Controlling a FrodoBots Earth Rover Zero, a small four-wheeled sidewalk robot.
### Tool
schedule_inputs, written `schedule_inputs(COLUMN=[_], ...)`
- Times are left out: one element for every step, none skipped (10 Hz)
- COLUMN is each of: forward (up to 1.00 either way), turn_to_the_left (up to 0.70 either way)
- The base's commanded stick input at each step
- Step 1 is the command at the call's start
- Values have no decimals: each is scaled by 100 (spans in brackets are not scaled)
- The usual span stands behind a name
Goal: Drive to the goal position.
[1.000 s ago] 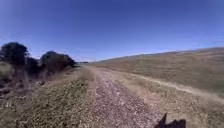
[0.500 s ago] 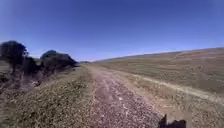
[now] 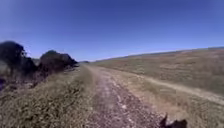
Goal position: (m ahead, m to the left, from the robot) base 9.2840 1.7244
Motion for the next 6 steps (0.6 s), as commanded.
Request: schedule_inputs(forward=[70, 70, 70, 70, 70, 70], turn_to_the_left=[0, 0, 0, 0, 0, 0])
